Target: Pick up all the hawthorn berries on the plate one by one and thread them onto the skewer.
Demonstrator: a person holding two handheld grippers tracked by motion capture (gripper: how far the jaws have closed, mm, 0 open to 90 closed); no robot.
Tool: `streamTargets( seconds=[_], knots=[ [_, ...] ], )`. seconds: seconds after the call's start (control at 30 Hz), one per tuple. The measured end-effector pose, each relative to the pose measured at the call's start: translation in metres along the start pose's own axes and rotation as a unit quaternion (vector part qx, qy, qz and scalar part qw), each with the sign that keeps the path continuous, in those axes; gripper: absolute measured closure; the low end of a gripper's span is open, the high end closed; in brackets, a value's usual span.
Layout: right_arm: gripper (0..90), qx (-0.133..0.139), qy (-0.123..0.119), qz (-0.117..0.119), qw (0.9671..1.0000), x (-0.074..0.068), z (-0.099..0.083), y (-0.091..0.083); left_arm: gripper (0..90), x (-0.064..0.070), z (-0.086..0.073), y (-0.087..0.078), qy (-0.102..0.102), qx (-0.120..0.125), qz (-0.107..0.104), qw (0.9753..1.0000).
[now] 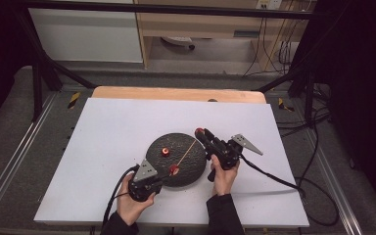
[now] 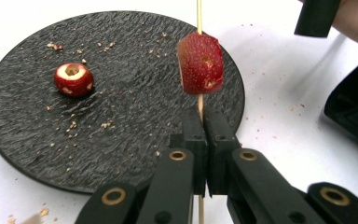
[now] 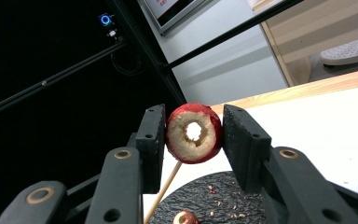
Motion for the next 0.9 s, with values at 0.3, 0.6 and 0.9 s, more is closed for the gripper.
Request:
streamTargets(
  seconds=[0.3, 0.6, 0.9],
  knots=[
    [60.9, 0.003, 0.005, 0.005, 1.0000, -0.004, -0.003, -0.002, 88.3, 0.006, 0.007, 0.005, -0.008, 0.014, 0.007, 0.9999],
    [61.0, -0.014, 0.021, 0.020, 0.9995, -0.010, -0.014, -0.004, 88.3, 0.006, 0.019, 0.009, -0.006, 0.024, 0.011, 0.9996],
    [61.0, -0.028, 0.016, 0.030, 0.9990, -0.015, -0.022, -0.008, 88.3, 0.008, 0.034, 0.017, -0.001, 0.027, 0.009, 0.9996]
  ],
)
Point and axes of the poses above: each handheld gripper's, and its own axes: y roughly forward along the jaws, z roughly out of its top, x roughly to its right, the point moved 6 cm from there along y, roughly forward along the jaws, and after that the axes turned 5 degrees about -y, right-handed, at the moved point
